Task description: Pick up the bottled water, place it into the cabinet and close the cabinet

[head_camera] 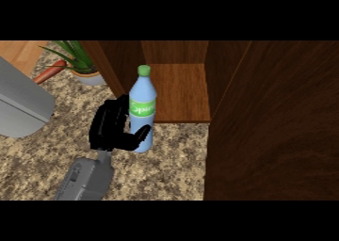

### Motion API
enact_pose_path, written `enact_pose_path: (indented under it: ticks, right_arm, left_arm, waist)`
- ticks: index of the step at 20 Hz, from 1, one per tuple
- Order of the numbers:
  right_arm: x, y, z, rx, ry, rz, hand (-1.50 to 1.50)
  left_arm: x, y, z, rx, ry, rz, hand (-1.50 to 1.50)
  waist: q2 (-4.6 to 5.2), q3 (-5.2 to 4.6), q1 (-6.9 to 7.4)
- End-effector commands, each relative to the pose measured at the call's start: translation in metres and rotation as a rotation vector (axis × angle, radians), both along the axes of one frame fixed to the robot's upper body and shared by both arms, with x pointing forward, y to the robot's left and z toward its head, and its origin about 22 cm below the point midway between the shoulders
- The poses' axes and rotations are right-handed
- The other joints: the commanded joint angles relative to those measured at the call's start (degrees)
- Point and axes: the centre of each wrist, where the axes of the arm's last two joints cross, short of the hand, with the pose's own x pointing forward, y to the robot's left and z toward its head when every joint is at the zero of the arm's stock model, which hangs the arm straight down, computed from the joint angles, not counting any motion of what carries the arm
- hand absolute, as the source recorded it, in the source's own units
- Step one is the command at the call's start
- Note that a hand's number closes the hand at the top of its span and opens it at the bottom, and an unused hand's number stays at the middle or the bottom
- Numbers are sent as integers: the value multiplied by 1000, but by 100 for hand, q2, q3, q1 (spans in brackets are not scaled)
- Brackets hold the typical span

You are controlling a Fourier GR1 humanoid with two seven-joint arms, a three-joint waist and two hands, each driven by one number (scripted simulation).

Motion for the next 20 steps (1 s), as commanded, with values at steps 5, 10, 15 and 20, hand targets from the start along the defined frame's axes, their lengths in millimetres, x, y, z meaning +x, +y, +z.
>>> enact_pose_path:
  ticks: [5,10,15,20]
  right_arm:
    - [21,-16,-2,2,8,-4,-150]
    - [9,2,-5,17,-4,10,-150]
    - [5,-6,-10,13,13,16,-150]
    - [18,-3,5,-1,-3,28,-150]
  left_arm:
    - [38,-48,38,105,-33,32,150]
    - [50,-79,56,236,-89,90,150]
    - [68,-73,63,296,-71,124,150]
    - [78,-79,75,342,-66,213,150]
  waist:
    - [25,0,-25]
    - [30,0,-137]
    - [42,2,-166]
    - [88,-4,-236]
